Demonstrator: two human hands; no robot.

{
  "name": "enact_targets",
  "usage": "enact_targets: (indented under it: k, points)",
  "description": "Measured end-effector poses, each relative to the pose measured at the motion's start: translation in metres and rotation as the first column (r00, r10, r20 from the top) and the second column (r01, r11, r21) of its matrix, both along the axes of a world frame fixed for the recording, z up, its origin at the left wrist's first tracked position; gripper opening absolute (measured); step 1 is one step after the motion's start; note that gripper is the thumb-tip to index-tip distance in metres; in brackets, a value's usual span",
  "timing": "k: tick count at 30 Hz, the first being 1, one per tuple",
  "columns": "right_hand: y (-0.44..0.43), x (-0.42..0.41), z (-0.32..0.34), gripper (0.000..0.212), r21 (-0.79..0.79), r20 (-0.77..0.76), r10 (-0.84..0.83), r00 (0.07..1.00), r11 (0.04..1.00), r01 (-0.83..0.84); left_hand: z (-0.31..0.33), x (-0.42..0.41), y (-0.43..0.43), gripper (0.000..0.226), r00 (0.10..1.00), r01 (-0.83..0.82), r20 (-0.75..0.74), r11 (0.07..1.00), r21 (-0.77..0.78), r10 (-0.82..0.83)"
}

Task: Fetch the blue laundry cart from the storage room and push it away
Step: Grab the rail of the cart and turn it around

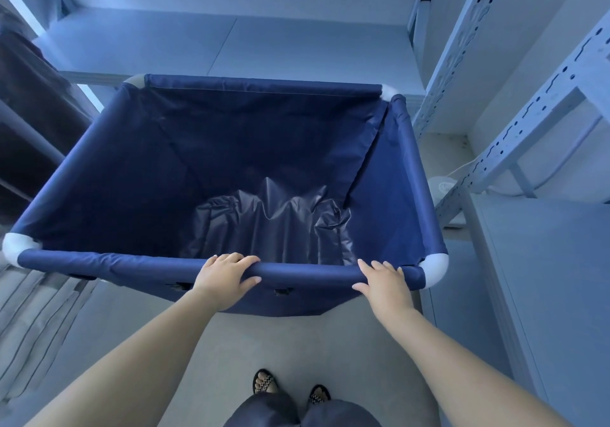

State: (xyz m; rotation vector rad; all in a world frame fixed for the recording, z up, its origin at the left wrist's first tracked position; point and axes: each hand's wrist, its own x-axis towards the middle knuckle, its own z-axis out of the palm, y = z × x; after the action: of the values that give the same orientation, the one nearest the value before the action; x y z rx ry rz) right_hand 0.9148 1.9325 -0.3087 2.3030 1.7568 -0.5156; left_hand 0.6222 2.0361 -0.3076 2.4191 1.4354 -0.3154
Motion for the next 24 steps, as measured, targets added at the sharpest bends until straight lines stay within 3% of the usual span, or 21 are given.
enact_targets:
  k: [3, 10, 14, 20, 24]
  points:
    - [0.002, 0.0, 0.0, 0.056, -0.017, 0.006, -0.005, 1.0, 1.0, 0.005, -0.001, -0.009, 0.006, 0.047, 1.0, -0.011, -0.027, 1.0, -0.019, 0.01]
    - [-0.011, -0.007, -0.002, 0.046, 0.087, 0.065, -0.011, 0.998, 0.996, 0.005, -0.011, -0.011, -0.006, 0.046, 0.999, -0.003, -0.051, 0.994, 0.107, 0.008]
    - [-0.009, -0.02, -0.002, 0.053, 0.055, 0.103, -0.034, 0.994, 0.998, 0.029, -0.01, -0.011, -0.002, 0.046, 0.997, 0.01, -0.077, 0.996, 0.084, -0.004]
    - [0.006, -0.046, -0.007, 0.056, 0.003, -0.027, 0.035, 0.999, 0.999, -0.035, -0.01, -0.02, 0.006, 0.044, 0.996, 0.078, -0.05, 0.996, 0.047, -0.076]
    - [0.014, -0.062, -0.01, 0.05, 0.038, -0.078, 0.028, 0.997, 0.999, -0.025, -0.005, -0.047, 0.026, 0.041, 0.997, 0.079, 0.029, 0.992, -0.098, -0.076]
